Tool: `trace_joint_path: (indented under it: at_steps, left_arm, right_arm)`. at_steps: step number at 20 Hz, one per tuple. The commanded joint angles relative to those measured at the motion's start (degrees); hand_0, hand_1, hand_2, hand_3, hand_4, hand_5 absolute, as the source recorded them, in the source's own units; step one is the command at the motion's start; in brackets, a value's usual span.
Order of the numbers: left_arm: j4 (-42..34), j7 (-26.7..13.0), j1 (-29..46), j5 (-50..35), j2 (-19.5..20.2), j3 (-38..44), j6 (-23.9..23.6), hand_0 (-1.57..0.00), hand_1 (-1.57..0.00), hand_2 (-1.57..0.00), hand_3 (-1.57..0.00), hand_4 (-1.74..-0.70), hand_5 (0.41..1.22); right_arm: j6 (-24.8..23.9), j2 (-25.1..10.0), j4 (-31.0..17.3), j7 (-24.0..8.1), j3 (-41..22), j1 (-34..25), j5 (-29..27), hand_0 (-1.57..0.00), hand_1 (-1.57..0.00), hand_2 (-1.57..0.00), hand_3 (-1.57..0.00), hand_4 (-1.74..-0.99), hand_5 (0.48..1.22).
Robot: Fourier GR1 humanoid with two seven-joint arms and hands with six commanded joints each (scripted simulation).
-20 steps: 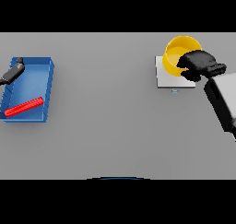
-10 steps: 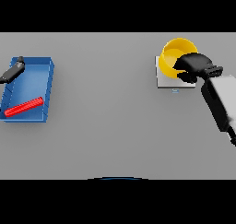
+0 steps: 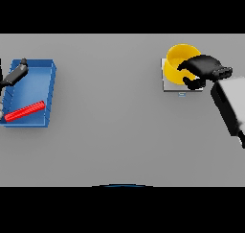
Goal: Pick up the red beaker and tilt it to pour out 1 green nut into yellow bowl. Pick up the yellow bowl and place it on the metallic measuring scale.
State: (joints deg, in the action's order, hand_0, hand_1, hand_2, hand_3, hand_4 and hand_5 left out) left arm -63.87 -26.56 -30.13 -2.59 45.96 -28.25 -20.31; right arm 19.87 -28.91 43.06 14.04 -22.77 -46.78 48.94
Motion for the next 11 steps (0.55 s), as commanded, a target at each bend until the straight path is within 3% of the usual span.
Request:
trace_joint_path:
  at_steps: [1,5,11]
  left_arm:
    - [0.42,0.69,0.13,-0.15,-0.07,0.14,0.07,0.0,0.0,0.0,0.0,-0.72,0.664]
    - [0.7,1.27,0.43,-0.22,0.04,0.29,0.07,0.0,0.0,0.0,0.0,-0.73,0.665]
    - [1.33,0.69,-0.28,0.18,-0.84,-0.31,0.19,0.0,0.0,0.0,0.0,-0.73,0.665]
  right_arm:
    - [-0.18,0.48,-0.43,0.02,-0.2,-0.21,0.17,-0.21,-0.18,-0.24,-0.43,-1.552,0.876]
    - [-1.91,0.65,-0.77,0.8,0.38,0.25,-0.13,-0.08,-0.07,-0.1,-0.3,-1.53,0.809]
    - [0.37,0.92,-1.61,-2.11,0.98,0.02,-0.74,-0.02,-0.02,-0.03,-0.15,-1.478,0.738]
